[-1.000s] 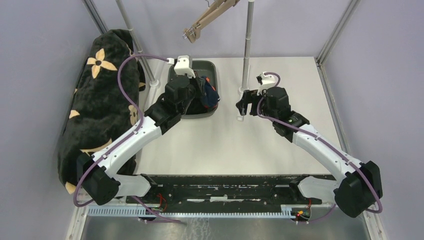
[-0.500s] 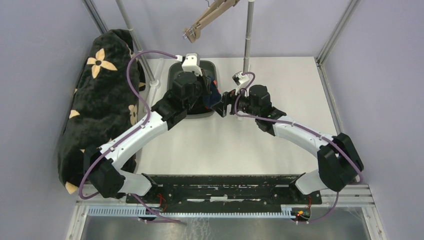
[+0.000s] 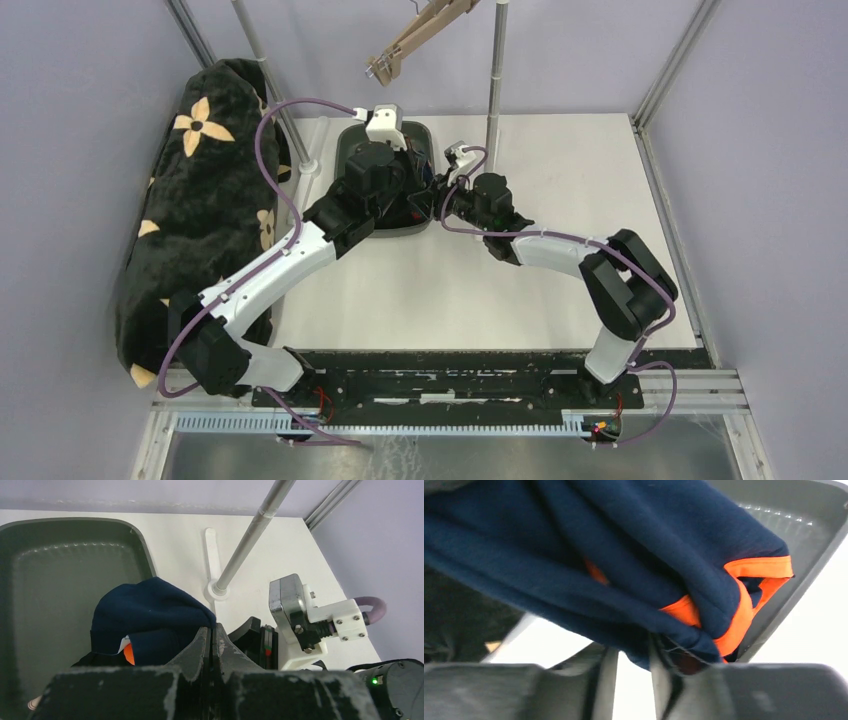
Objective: Clip the underwear to the hanger
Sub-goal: Pick up the underwear from the bin.
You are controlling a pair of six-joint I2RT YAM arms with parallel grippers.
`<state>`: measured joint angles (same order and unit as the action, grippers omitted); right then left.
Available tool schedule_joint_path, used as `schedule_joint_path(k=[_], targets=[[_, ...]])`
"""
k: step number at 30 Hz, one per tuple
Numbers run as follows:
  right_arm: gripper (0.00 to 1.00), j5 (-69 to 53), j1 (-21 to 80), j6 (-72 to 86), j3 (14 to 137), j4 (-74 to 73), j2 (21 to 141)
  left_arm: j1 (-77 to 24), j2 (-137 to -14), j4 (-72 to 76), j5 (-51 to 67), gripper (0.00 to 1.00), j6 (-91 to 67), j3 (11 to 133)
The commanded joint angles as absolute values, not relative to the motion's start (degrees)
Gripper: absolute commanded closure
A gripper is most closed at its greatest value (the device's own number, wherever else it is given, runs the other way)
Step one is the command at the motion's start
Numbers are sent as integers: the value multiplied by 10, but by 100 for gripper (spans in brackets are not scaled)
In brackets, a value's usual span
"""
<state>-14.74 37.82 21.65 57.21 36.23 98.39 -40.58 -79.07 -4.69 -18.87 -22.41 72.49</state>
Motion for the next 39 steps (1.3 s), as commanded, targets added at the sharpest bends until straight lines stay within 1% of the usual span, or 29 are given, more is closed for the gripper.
schedule_joint_path(k=[1, 3, 4, 5, 6, 7, 10, 11, 12, 14, 15, 19, 27, 31, 35, 39], targets=[[78, -89, 381, 226, 572, 500, 994, -410, -778, -30, -180, 97, -211, 748], [98, -73, 381, 222, 563, 510, 985, -410, -776, -33, -189, 97, -207, 748], [99, -65, 381, 219, 561, 508, 977, -409, -775, -38, -198, 97, -204, 749], [100, -56, 381, 215, 560, 502, 969, -409, -773, -42, -211, 94, -201, 749], [100, -48, 381, 209, 564, 489, 959, -410, -772, -47, -227, 88, -198, 750], [99, -41, 381, 202, 570, 471, 949, -409, -769, -53, -246, 78, -195, 751], [99, -33, 380, 177, 604, 414, 925, -409, -755, -58, -310, 32, -190, 739], [99, -32, 380, 169, 614, 400, 918, -409, -748, -58, -324, 21, -190, 732], [99, -28, 380, 163, 626, 385, 912, -408, -741, -57, -347, 14, -190, 724], [99, -21, 380, 148, 648, 357, 903, -408, -723, -54, -378, 3, -192, 705], [99, -17, 380, 142, 659, 344, 899, -407, -712, -51, -387, 0, -193, 695], [99, -5, 378, 117, 702, 312, 885, -405, -670, -38, -397, 1, -197, 656], [99, 33, 376, 72, 797, 238, 859, -405, -644, -30, -392, 1, -210, 600], [99, 34, 376, 58, 836, 206, 856, -404, -645, 1, -376, 1, -212, 564], [99, 37, 375, 53, 846, 193, 847, -403, -665, 35, -353, 1, -211, 535], [100, 32, 375, 50, 847, 183, 836, -399, -688, 75, -296, 1, -209, 515]])
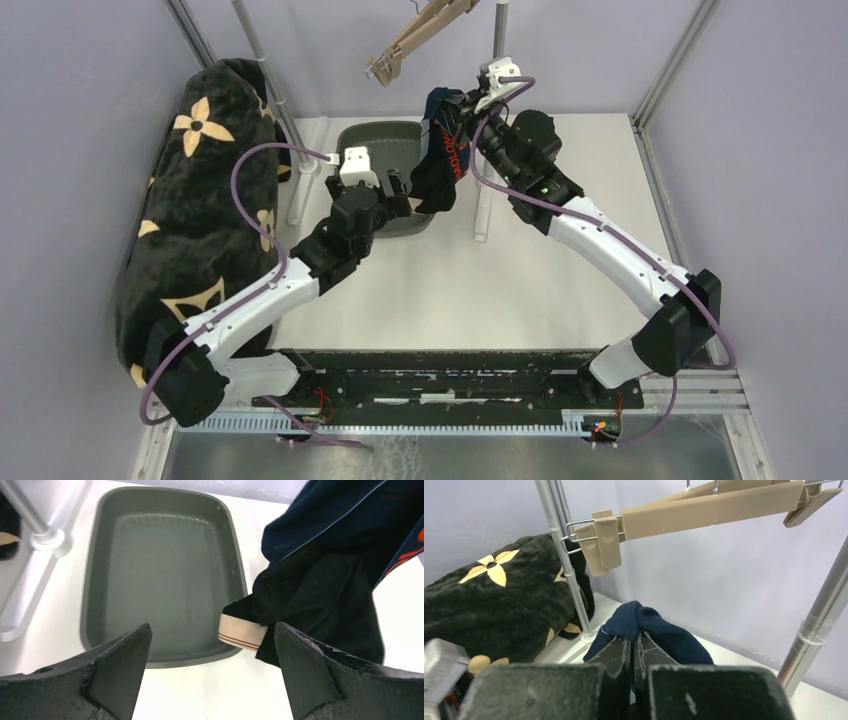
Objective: Clip the underwear to the hanger
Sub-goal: Pick up the underwear from the bin.
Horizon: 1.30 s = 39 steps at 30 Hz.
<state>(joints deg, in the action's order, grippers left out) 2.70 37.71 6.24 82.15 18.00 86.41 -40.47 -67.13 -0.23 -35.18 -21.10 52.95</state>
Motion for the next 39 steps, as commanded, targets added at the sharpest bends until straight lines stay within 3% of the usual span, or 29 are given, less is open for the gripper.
schedule_joint_path(k=[1, 6, 16, 18, 22, 25, 39], targets=[[100, 30, 375, 50, 846, 181, 833, -397, -690, 98, -277, 1, -208, 509], [100, 24, 375, 51, 833, 177, 817, -381, -695, 183, -162, 1, -217, 475], [99, -6, 375, 75, 820, 177, 791, -345, -746, 271, -52, 2, -244, 459], [99, -10, 375, 78, 813, 178, 784, -338, -759, 273, -42, 16, -246, 466], [99, 11, 375, 70, 819, 158, 782, -330, -761, 257, -30, 71, -251, 474], [99, 40, 375, 59, 843, 124, 793, -330, -741, 238, -35, 96, -252, 473], [99, 128, 368, 47, 909, 32, 893, -330, -647, 98, -40, 97, -225, 535]])
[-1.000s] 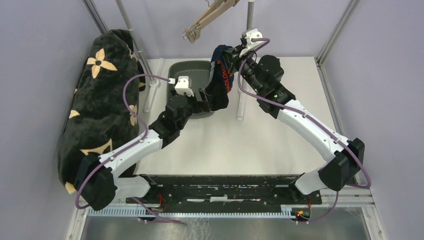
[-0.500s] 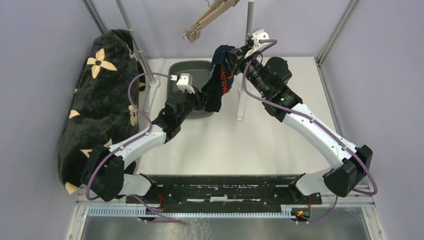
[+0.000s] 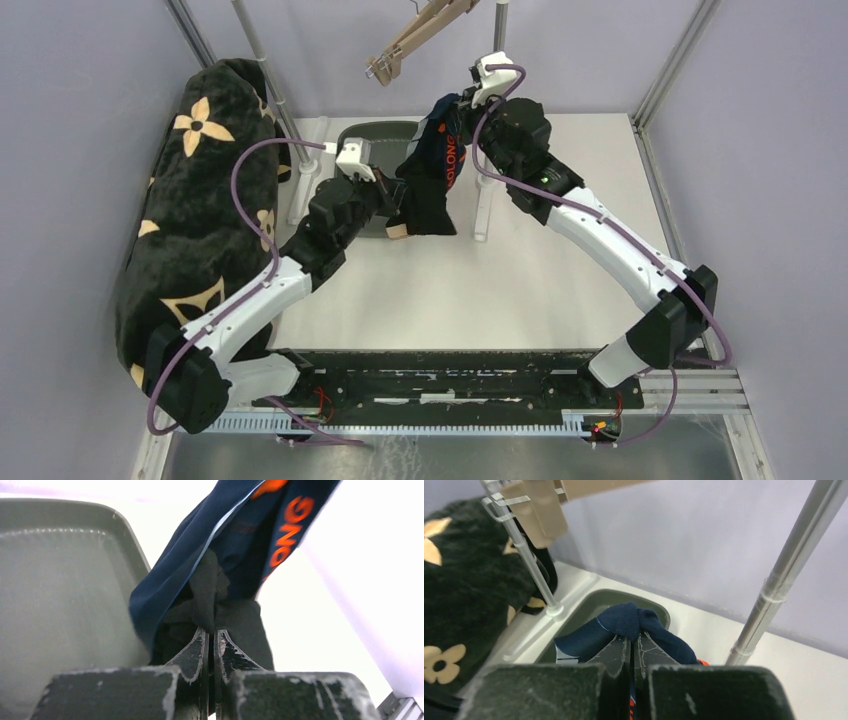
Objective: Clip the underwear to the hanger
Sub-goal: Pick up the underwear from the bin, then place the underwear at the center of the board.
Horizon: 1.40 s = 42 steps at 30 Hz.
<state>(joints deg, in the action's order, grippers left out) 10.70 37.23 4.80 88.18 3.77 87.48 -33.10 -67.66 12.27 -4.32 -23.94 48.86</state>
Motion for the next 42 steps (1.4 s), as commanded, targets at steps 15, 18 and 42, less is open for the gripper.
schedule_joint_path(k=[15, 18, 42], targets=[[99, 144, 341, 67, 887, 18, 896, -330, -602, -19, -158, 97, -198, 610], [99, 149, 330, 70, 878, 14, 887, -330, -580, -26, -187, 97, -200, 609], [99, 305, 304, 113, 844, -160, 668, -234, -750, 14, -182, 97, -234, 638]])
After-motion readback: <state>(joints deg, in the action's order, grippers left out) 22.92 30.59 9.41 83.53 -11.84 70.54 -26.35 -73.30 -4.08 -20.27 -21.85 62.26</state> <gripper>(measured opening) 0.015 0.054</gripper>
